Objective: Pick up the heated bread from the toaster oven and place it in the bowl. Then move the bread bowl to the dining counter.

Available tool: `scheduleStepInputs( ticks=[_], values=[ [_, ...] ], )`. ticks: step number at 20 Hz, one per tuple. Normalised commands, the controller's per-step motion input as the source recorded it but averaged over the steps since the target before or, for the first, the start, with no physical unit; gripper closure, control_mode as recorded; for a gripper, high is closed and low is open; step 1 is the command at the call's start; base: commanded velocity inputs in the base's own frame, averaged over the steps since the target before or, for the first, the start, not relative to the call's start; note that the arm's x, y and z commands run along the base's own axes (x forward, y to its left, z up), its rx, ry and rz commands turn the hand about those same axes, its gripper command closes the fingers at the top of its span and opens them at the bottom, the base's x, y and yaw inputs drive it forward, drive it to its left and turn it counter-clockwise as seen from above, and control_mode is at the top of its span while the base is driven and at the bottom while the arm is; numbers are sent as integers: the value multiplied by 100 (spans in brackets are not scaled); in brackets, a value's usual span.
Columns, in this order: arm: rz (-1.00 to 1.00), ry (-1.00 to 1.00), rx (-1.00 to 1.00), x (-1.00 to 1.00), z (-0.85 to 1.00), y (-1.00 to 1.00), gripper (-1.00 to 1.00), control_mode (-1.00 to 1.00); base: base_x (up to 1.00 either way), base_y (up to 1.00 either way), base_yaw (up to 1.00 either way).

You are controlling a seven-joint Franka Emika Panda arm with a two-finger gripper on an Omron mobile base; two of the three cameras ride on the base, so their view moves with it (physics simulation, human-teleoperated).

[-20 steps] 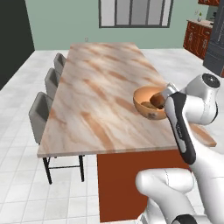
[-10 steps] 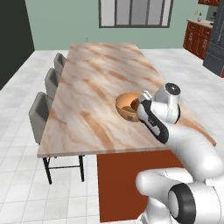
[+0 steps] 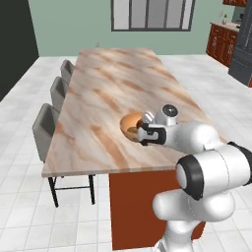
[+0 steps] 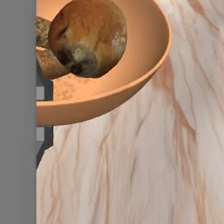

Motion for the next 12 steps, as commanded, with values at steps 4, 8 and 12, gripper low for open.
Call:
scheduleStepInputs(
  ticks=[4,8,12],
  values=[
    [0,0,0,0,2,0,-100,-100,0,0,0],
    [0,-1,0,-30,55,0,-100,-100,0,0,0],
    [2,-18,0,-94,91,-1,-100,-100,0,0,0]
  ],
)
